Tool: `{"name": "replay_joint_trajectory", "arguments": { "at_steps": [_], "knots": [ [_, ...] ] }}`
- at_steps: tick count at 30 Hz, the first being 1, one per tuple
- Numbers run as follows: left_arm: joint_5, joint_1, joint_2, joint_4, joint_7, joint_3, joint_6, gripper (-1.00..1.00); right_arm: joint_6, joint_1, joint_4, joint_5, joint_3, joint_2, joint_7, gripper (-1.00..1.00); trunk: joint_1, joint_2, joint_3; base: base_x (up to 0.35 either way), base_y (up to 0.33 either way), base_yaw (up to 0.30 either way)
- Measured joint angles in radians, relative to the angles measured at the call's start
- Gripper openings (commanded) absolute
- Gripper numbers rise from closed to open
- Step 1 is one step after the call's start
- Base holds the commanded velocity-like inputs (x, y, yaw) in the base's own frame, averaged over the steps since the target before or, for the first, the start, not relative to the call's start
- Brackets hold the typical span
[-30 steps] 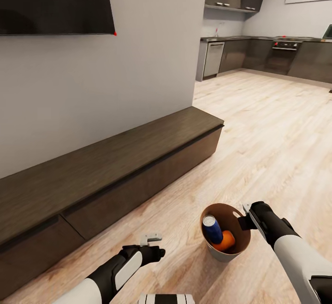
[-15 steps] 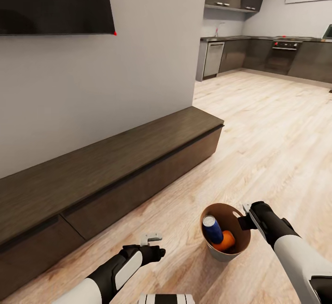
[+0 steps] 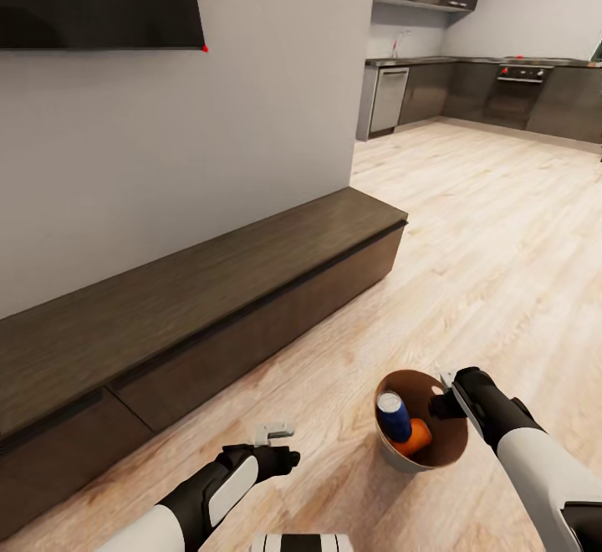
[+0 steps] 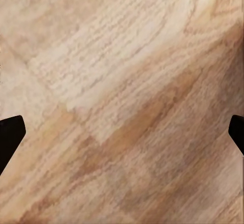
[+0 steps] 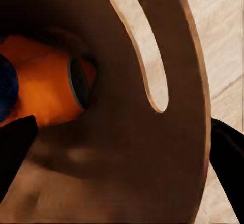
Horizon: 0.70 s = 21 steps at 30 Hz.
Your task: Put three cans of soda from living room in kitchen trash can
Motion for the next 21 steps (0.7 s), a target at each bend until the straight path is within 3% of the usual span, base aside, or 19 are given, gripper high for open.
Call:
{"name": "replay_joint_trajectory", "arguments": {
  "at_steps": [2,21],
  "knots": [
    [0.000,0.000,0.000,0.000,0.000,0.000,0.000,1.00,-0.001,0.000,-0.001,0.016,0.000,0.000,-0.003,1.00,0.000,0.000,0.000,0.000,0.000,0.000],
    [0.000,0.000,0.000,0.000,0.001,0.000,-0.002,1.00,0.000,0.000,-0.003,0.006,-0.002,-0.001,0.001,1.00,0.000,0.000,0.000,0.000,0.000,0.000]
  ]
}}
